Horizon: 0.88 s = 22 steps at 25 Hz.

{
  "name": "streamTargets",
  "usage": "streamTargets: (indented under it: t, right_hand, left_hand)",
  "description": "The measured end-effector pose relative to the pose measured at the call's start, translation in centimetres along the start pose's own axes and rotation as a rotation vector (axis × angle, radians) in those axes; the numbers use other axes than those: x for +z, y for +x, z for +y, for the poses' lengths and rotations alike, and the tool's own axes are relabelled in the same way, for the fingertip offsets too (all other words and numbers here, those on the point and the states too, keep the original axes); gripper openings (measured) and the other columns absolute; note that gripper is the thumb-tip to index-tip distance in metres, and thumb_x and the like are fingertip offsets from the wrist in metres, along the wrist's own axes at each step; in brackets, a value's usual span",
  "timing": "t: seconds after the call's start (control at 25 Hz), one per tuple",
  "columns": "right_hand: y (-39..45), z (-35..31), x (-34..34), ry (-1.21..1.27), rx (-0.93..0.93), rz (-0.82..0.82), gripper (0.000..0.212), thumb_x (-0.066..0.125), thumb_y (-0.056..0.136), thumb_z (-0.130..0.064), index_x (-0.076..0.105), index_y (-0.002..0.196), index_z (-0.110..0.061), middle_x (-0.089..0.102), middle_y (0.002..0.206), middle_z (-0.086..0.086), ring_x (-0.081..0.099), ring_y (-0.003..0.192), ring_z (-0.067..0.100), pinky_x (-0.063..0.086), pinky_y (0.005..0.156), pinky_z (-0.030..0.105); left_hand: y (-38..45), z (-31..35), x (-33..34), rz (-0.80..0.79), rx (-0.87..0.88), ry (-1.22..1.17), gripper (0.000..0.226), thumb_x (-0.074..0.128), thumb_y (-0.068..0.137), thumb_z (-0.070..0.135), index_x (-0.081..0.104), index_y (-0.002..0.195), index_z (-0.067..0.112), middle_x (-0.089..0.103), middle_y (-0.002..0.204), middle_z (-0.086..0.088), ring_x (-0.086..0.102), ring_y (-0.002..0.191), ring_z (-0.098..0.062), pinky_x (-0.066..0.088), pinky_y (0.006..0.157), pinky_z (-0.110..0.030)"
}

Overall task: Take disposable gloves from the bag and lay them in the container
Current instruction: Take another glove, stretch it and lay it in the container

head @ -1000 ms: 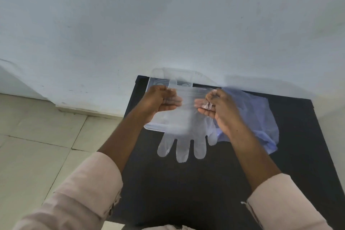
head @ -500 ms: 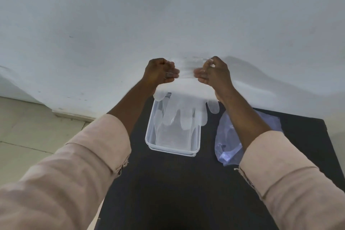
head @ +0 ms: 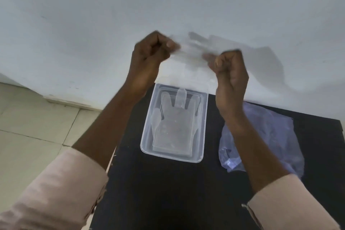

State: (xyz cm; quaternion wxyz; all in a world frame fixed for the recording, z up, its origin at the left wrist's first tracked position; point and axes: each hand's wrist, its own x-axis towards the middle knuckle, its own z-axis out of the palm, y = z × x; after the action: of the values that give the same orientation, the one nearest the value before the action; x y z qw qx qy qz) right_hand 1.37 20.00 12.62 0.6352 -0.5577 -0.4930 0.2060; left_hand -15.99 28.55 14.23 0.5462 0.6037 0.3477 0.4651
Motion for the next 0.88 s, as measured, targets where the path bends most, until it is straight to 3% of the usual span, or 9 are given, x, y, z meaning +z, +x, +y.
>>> streamTargets:
  t: [0.08,0.16,0.2,0.24,0.32,0.44,0.6,0.88]
  right_hand:
    - [-3.8,2.0,-0.8,-0.075,0.028,-0.066,0.013,0.048,0.096,-0.009,0.05,0.084,-0.015,0.061,0.08,-0.016,0.065,0.077,0.034,0.046,0.067,0.033]
    - [-7.2,4.2,-1.6,-0.2,0.083,-0.17,0.016,0.047,0.096,-0.019,0.054,0.086,-0.008,0.066,0.089,-0.024,0.063,0.071,0.013,0.045,0.065,0.022]
    - [-8.5,5.3,-1.9,-0.26,0.109,-0.235,0.02,0.045,0.095,-0.02,0.056,0.088,-0.004,0.068,0.097,-0.021,0.064,0.075,0.011,0.046,0.069,0.019]
    - [-9.6,6.4,-2.2,-0.326,0.123,-0.306,0.022,0.045,0.095,-0.019,0.059,0.093,-0.003,0.07,0.104,-0.012,0.065,0.086,0.012,0.049,0.077,0.022]
    - [-11.1,8.3,-2.7,-0.468,0.079,-0.442,0.022,0.044,0.095,-0.019,0.061,0.102,-0.006,0.07,0.109,0.002,0.062,0.102,0.016,0.048,0.092,0.039]
    - [-12.0,9.8,-3.2,-0.627,0.023,-0.569,0.019,0.043,0.096,-0.022,0.059,0.102,-0.014,0.071,0.114,0.004,0.058,0.119,0.018,0.037,0.105,0.054]
    - [-12.2,9.9,-3.4,-0.809,-0.032,-0.662,0.025,0.039,0.096,-0.027,0.06,0.103,-0.016,0.071,0.115,0.001,0.053,0.128,0.021,0.03,0.111,0.053]
    - [-12.3,9.8,-3.7,-0.947,-0.062,-0.832,0.022,0.04,0.091,-0.031,0.061,0.097,-0.026,0.071,0.114,-0.009,0.043,0.135,0.024,0.016,0.113,0.048]
  left_hand:
    - [-2.9,-3.0,-0.6,-0.058,-0.063,0.093,0.015,0.06,0.094,0.014,0.061,0.084,0.004,0.07,0.096,-0.019,0.067,0.098,-0.032,0.049,0.085,-0.042]
    - [-5.8,-6.3,-1.4,-0.145,-0.155,0.223,0.018,0.06,0.094,0.018,0.064,0.091,0.001,0.072,0.099,-0.012,0.067,0.098,-0.021,0.05,0.087,-0.039]
    - [-7.0,-7.7,-1.9,-0.194,-0.158,0.332,0.018,0.06,0.095,0.02,0.067,0.095,0.003,0.073,0.101,-0.008,0.067,0.098,-0.016,0.05,0.088,-0.037]
    - [-7.9,-8.9,-2.3,-0.243,-0.129,0.447,0.02,0.06,0.095,0.024,0.069,0.098,0.007,0.073,0.103,-0.005,0.067,0.098,-0.013,0.051,0.089,-0.034]
    - [-9.2,-10.8,-2.8,-0.319,-0.024,0.635,0.028,0.056,0.095,0.033,0.071,0.1,0.01,0.075,0.105,-0.005,0.066,0.102,-0.013,0.049,0.093,-0.032]
    - [-10.0,-12.4,-3.0,-0.453,0.107,0.925,0.035,0.045,0.094,0.038,0.071,0.097,0.013,0.074,0.11,-0.003,0.06,0.121,-0.023,0.035,0.108,-0.043]
    - [-10.8,-13.3,-3.3,-0.541,0.196,1.089,0.034,0.044,0.093,0.037,0.071,0.095,0.016,0.074,0.11,-0.002,0.055,0.127,-0.027,0.025,0.114,-0.048]
    - [-11.2,-13.7,-3.8,-0.613,0.185,1.11,0.024,0.054,0.088,0.038,0.074,0.084,0.025,0.074,0.113,0.002,0.051,0.131,-0.024,0.018,0.118,-0.051]
